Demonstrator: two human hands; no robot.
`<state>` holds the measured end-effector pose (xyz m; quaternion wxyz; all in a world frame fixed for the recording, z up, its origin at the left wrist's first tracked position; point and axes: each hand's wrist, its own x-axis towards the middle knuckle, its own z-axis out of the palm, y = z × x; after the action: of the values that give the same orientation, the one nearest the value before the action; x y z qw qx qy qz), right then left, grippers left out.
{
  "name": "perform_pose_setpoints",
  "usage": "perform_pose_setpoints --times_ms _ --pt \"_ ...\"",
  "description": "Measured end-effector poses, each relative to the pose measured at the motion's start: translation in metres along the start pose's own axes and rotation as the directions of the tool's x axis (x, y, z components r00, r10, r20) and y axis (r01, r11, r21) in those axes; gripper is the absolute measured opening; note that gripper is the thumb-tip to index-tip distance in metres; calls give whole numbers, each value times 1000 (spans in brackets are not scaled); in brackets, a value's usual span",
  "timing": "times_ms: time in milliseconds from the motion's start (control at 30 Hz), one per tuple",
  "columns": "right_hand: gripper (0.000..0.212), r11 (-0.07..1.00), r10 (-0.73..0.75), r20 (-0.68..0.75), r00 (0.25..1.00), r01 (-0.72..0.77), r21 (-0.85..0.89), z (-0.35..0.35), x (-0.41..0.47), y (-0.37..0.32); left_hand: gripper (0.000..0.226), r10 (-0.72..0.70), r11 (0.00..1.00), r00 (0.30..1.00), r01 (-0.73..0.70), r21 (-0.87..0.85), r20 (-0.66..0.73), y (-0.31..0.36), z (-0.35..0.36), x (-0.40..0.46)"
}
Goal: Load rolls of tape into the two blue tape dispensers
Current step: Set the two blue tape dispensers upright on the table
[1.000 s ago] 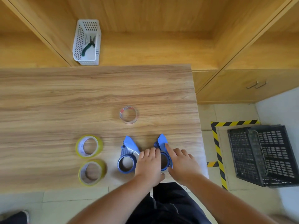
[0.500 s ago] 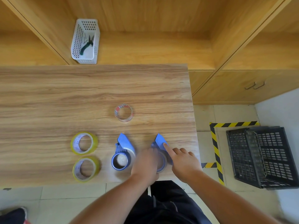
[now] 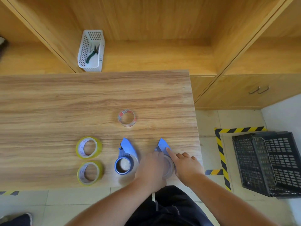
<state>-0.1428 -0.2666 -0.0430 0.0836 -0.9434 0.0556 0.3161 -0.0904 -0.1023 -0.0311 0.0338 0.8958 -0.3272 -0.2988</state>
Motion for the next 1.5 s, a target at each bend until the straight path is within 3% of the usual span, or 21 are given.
perform_pose_setpoints --times_ms 300,567,767,967,1333,1500 --pt "93 982 89 6 996 -88 167 -11 -1 10 94 -2 998 997 -2 -58 -81 -11 -53 5" --pt "84 954 220 45 974 -225 198 -21 -7 38 102 -75 993 987 61 -101 -141 -12 -95 91" --pt "77 905 287 112 952 -307 293 0 -23 50 98 -161 982 978 146 -116 -129 -12 -91 152" --pt "72 857 347 175 921 -387 339 13 -41 60 98 -158 984 984 150 -99 -82 -13 -74 180" --pt "70 852 367 175 914 -406 330 5 -39 56 97 -112 990 993 108 -92 -47 -24 -65 192" --pt "69 869 350 128 928 -373 324 -8 -28 43 102 -71 992 993 60 -113 -93 -35 -69 172"
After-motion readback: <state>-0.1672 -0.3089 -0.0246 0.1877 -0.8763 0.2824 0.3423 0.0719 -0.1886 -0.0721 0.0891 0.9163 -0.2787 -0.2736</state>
